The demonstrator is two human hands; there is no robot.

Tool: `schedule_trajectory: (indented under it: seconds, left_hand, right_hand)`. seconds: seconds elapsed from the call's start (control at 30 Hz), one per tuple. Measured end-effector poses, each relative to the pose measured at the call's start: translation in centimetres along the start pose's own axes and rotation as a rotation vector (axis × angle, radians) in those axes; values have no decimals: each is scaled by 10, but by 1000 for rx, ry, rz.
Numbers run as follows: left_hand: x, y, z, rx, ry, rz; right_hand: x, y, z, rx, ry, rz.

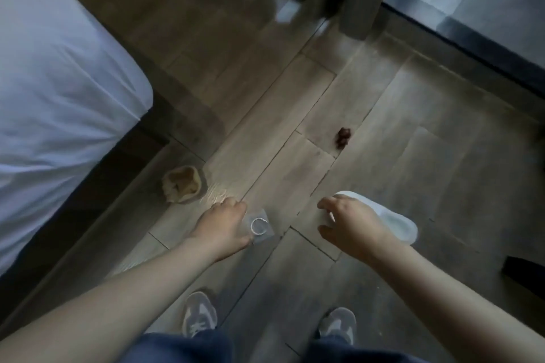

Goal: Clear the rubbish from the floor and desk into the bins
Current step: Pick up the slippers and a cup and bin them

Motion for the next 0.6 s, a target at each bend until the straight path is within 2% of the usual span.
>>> schedule_trajectory:
  seconds: [0.17,0.33,0.47,0.6]
  left_hand:
    - [76,-92,-18,-9,-34,19]
    - [140,-157,-27,-54,-81,143]
    - [163,-174,-27,-80,-87,264]
    - [164,-178,-18,29,-75,234]
  right_hand:
    - [78,-85,30,-151,116,-44]
    - [136,-159,61,-284,213,-80]
    - [151,-174,68,-306,251,-58]
    - [139,-164,67,-278,231,-45]
Point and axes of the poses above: each hand's wrist, its own x-axis towards the middle knuckle, its own y-axis out of the back of the hand, z = x × y, the point moved 9 cm from there along x, towards the middle knuckle, and after that the axes turned 15 degrees about x, right-handed, at the moved point
